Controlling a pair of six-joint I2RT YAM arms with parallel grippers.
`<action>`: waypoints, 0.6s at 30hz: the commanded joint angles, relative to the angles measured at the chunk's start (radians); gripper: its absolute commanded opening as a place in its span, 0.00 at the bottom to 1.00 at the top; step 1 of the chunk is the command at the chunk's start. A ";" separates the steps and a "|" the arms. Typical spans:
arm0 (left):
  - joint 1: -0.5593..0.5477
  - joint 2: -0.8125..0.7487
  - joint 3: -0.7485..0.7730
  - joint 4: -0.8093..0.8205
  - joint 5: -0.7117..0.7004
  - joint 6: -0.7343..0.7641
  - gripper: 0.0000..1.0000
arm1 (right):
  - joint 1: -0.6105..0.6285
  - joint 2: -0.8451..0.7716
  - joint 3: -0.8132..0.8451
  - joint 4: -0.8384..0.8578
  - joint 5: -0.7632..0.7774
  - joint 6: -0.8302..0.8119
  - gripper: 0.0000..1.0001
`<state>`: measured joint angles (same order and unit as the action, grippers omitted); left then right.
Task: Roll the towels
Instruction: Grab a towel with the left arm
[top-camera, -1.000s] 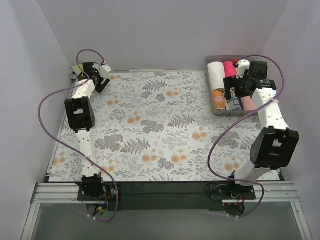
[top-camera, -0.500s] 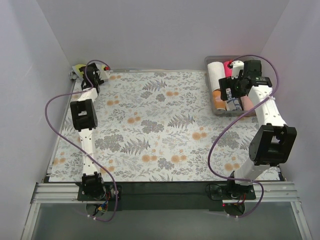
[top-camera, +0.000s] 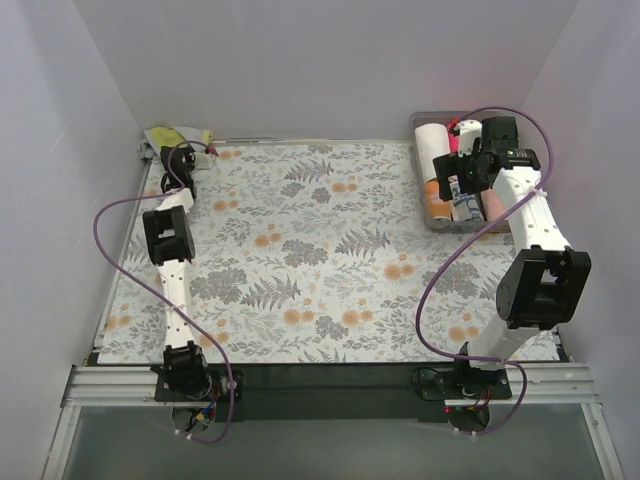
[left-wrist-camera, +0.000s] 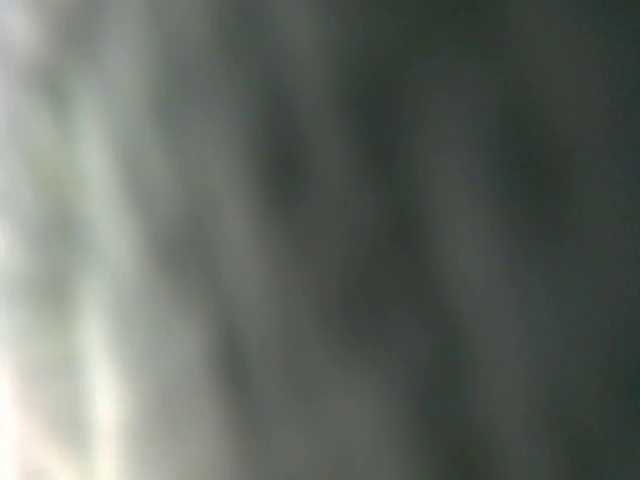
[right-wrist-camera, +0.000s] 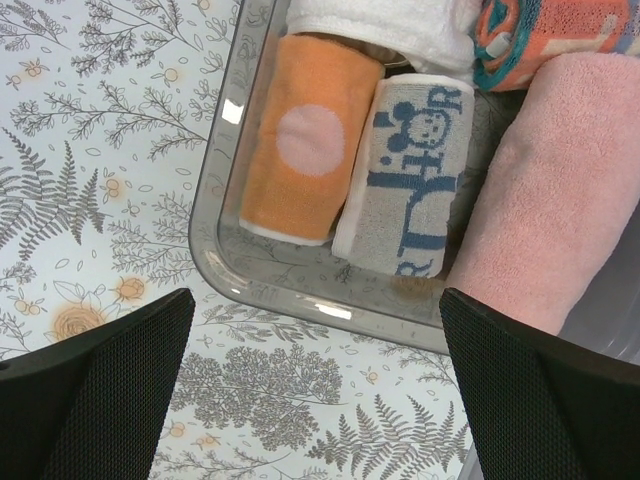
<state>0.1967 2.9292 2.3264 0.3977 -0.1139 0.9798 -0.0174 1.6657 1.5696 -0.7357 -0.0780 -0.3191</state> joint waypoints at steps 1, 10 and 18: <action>-0.005 -0.063 -0.064 -0.025 0.026 0.007 0.00 | 0.005 -0.026 0.014 -0.010 -0.003 -0.011 0.98; -0.163 -0.677 -0.703 -0.134 0.147 -0.185 0.00 | 0.016 -0.006 0.090 -0.013 -0.117 -0.018 0.99; -0.405 -1.054 -0.825 -0.775 0.480 -0.487 0.00 | 0.059 0.078 0.193 -0.076 -0.279 -0.052 0.98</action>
<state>-0.1390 1.9900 1.5326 -0.0750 0.1635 0.6407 0.0349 1.7172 1.7184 -0.7689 -0.2558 -0.3485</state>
